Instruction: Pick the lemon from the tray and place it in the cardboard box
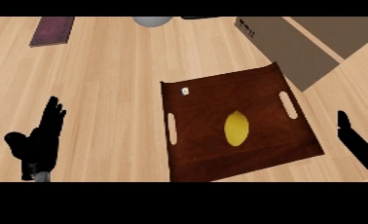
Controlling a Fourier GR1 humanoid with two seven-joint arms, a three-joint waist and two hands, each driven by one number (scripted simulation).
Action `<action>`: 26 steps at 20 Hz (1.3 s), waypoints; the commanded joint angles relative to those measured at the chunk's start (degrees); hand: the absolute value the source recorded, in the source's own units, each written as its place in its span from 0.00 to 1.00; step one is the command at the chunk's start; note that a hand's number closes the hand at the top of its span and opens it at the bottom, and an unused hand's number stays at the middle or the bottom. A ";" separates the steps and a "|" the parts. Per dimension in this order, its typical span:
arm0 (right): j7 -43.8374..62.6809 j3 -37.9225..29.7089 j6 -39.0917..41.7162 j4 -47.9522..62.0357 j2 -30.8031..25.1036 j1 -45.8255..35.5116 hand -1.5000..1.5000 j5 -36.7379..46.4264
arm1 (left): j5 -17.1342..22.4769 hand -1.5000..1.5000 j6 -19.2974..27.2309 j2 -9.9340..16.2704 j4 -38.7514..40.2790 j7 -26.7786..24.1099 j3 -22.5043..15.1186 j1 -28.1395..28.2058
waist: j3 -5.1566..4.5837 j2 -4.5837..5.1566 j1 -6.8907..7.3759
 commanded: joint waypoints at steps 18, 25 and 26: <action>23.89 28.93 -14.12 -21.02 20.22 47.26 0.00 49.97 | -4.46 0.50 3.04 -1.66 -2.17 5.94 -4.48 -5.80 | 0.00 2.47 8.29; 42.04 35.97 -5.21 -23.90 20.24 46.22 0.00 63.30 | -4.79 0.50 2.29 -2.36 0.95 5.92 -4.31 -8.93 | -0.01 3.07 9.00; 44.67 37.29 -1.90 -26.77 20.24 46.61 0.00 65.02 | -4.97 0.50 2.39 -2.41 0.46 5.35 -4.28 -8.66 | -0.01 2.88 9.32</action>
